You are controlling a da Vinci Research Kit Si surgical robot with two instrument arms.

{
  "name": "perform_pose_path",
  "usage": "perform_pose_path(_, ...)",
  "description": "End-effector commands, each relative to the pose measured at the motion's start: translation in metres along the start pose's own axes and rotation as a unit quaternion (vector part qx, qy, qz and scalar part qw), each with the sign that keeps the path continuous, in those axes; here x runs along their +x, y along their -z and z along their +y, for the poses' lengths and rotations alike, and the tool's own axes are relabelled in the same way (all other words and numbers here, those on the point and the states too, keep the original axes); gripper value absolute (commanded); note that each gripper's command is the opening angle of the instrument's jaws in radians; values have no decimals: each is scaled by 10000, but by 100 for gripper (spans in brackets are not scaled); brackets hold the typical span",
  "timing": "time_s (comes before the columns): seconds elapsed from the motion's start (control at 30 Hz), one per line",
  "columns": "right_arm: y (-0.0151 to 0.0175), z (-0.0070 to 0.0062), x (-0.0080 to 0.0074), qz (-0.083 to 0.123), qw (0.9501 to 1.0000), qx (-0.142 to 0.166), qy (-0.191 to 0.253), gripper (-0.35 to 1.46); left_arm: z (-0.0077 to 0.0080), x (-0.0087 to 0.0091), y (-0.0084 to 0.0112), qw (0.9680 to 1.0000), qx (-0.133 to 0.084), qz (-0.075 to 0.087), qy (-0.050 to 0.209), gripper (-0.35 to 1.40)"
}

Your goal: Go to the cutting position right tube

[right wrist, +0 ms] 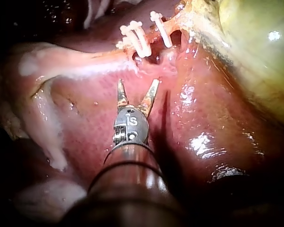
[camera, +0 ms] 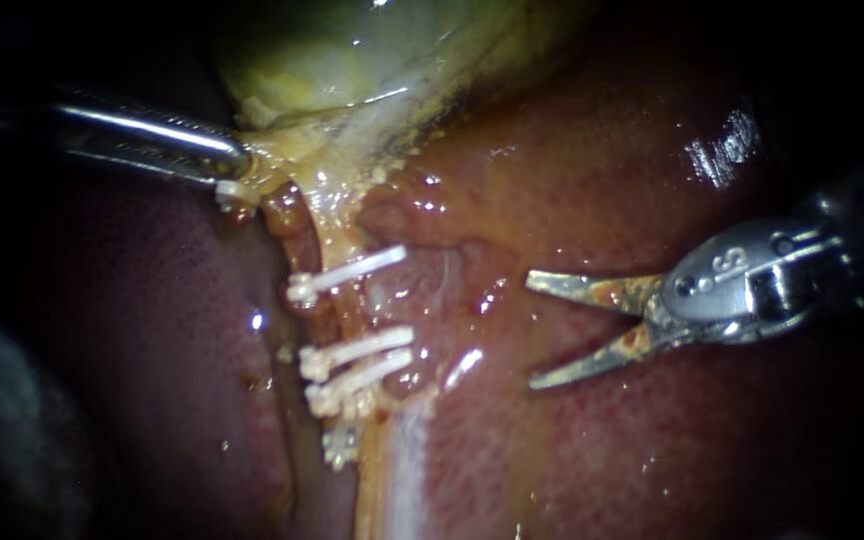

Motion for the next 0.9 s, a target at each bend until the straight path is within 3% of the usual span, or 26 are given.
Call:
perform_pose_path(0.03,-3,-1,1,37,9999,42,-84,143,0,-1,-2,10000,11,8,-1,-35)
perform_pose_path(0.3,-27,6,0,212,9968,336,-692,143,1,-1,-3,10000,17,10,1,-35)
perform_pose_path(0.67,-57,28,-27,216,9922,635,-1049,143,2,-1,-4,10000,22,11,0,-35)
perform_pose_path(0.9,-79,35,-29,303,9887,925,-1137,145,2,-2,-4,10000,24,12,0,-35)
